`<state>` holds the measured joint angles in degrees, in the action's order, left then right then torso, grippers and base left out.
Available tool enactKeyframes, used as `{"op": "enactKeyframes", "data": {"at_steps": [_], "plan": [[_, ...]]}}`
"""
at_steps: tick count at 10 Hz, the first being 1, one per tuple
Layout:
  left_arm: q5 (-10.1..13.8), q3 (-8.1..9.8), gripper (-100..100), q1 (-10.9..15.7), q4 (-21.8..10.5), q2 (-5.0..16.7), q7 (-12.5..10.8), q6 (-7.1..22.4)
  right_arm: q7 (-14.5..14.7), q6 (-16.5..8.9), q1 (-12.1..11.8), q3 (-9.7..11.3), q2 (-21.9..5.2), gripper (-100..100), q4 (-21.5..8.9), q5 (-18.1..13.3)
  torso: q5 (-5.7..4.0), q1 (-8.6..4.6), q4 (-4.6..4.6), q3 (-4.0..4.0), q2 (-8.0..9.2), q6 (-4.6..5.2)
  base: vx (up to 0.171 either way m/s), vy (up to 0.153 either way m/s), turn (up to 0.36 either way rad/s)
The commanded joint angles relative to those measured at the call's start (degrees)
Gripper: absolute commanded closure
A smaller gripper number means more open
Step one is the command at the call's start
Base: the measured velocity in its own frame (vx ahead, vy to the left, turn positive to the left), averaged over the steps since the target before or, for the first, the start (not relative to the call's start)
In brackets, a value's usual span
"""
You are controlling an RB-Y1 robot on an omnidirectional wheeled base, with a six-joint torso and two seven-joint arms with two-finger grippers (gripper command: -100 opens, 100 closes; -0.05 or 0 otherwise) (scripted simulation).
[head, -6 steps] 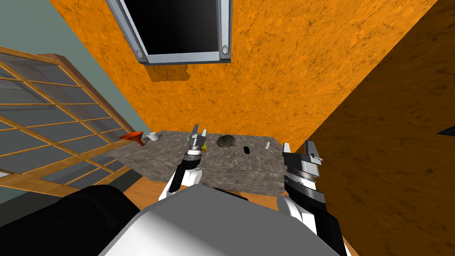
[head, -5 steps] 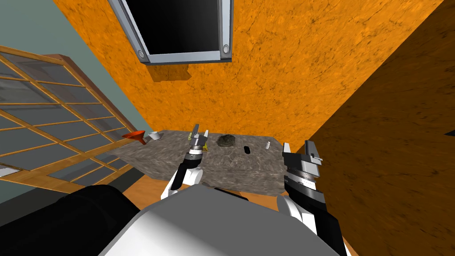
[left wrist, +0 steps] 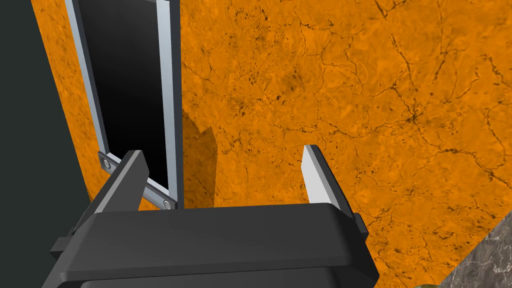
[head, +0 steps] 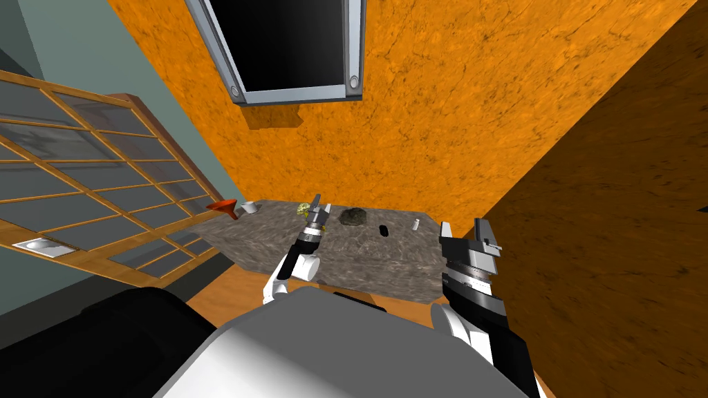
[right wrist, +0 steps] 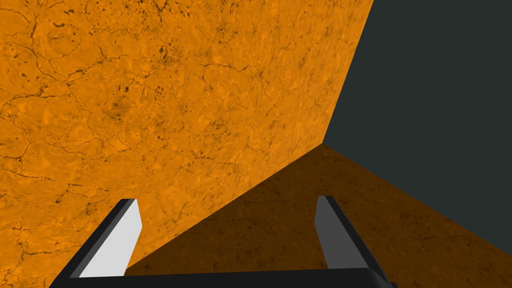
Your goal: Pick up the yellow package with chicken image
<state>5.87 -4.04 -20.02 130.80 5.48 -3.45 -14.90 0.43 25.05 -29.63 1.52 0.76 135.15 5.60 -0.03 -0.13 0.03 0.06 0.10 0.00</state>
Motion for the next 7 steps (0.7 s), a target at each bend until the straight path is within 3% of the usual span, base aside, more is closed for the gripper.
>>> {"op": "enactKeyframes", "data": {"at_steps": [1,2,3,4,7], "plan": [[1.00,0.16,-100,2.86,-2.63,0.89,0.31,2.86,0.00,0.00,0.00,0.00,0.00,0,0.00,0.00,0.00,0.00,0.00,0.00,0.00,0.00,-0.029,-0.031,0.065],[1.00,0.16,-100,3.08,-2.63,0.89,0.31,3.15,0.00,0.00,0.00,0.00,0.00,0,0.00,0.00,0.00,0.00,-0.01,-0.02,-0.02,0.00,-0.026,-0.026,0.027],[1.82,0.03,-100,5.54,-4.99,1.45,0.75,5.08,0.00,0.00,0.00,0.00,0.00,0,0.00,0.00,0.00,0.02,-0.01,-0.02,-0.02,0.00,-0.025,-0.033,0.071],[1.82,0.03,-100,5.74,-4.99,1.45,0.75,5.95,0.00,0.00,0.00,0.00,0.00,0,0.00,0.00,0.00,-0.01,-0.01,-0.02,-0.04,0.00,-0.022,-0.033,0.033],[3.70,-0.26,-100,10.56,-9.40,2.54,1.70,11.32,0.00,0.00,0.00,0.00,0.00,0,0.00,0.00,0.00,0.01,-0.01,-0.03,-0.04,0.00,-0.026,-0.032,0.062]]}}
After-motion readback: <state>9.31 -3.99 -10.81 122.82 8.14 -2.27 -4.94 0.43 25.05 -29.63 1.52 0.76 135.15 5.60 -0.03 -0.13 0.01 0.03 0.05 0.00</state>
